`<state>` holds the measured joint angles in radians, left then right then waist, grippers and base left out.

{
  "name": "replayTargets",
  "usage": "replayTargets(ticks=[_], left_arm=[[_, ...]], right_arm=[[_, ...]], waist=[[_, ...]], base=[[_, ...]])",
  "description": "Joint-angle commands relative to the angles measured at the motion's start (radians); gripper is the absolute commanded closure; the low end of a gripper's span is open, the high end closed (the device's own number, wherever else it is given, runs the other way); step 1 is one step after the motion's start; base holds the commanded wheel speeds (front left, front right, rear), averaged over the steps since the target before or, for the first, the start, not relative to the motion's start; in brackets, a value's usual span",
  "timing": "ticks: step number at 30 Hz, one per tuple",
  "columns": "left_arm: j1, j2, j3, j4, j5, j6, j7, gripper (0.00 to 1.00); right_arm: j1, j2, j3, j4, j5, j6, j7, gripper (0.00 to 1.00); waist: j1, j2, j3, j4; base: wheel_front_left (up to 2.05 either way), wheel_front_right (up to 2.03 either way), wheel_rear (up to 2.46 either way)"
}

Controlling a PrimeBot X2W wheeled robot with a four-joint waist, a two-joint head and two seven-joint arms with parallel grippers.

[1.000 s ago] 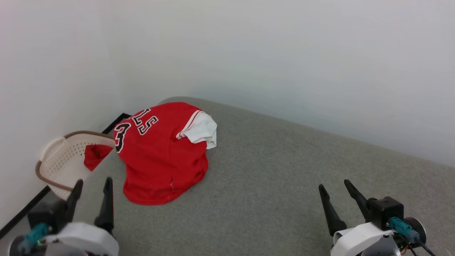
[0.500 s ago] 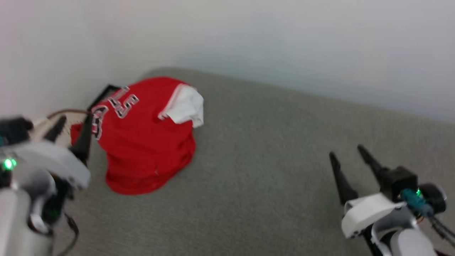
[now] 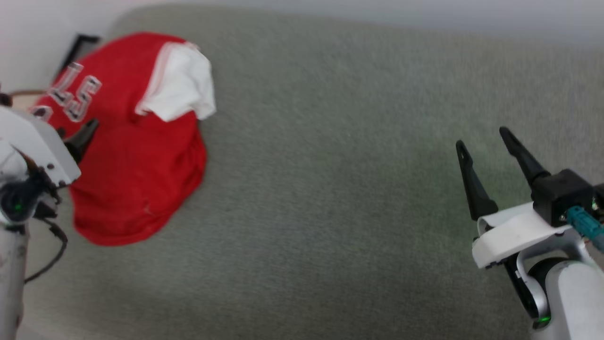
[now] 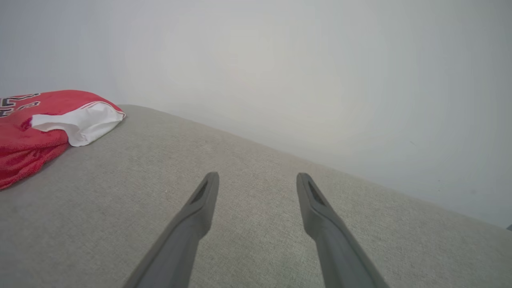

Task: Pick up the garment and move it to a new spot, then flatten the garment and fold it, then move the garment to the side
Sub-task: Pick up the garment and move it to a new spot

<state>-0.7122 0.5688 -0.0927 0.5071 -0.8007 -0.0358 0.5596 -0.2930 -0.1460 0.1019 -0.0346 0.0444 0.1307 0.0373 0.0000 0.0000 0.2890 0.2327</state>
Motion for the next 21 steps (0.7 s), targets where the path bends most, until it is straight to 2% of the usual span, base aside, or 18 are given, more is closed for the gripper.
replayTargets(ticks=[1,4,12,21], left_arm=[[-0.032,0.003,-0.008,0.031,-0.004,-0.006,0.023,0.00],[-0.078,0.010,-0.030,0.109,0.008,-0.009,0.063,0.00],[-0.165,-0.017,-0.050,0.325,-0.017,0.008,0.161,0.00],[-0.197,-0.067,-0.074,0.474,-0.024,-0.021,0.167,0.00]], right_arm=[[-0.021,-0.006,0.004,-0.014,-0.004,0.000,0.006,0.00],[-0.039,-0.015,0.010,-0.033,0.000,0.000,0.016,0.00],[-0.068,-0.024,0.014,-0.082,-0.002,0.000,0.044,0.00],[-0.063,-0.022,0.009,-0.099,-0.004,0.000,0.063,0.00]], waist=[[0.0000,0.0000,0.139,-0.082],[0.0000,0.0000,0.172,-0.094],[0.0000,0.0000,0.234,-0.117],[0.0000,0.0000,0.241,-0.115]], base=[[0.00,0.00,0.00],[0.00,0.00,0.00],[0.00,0.00,0.00],[0.00,0.00,0.00]])
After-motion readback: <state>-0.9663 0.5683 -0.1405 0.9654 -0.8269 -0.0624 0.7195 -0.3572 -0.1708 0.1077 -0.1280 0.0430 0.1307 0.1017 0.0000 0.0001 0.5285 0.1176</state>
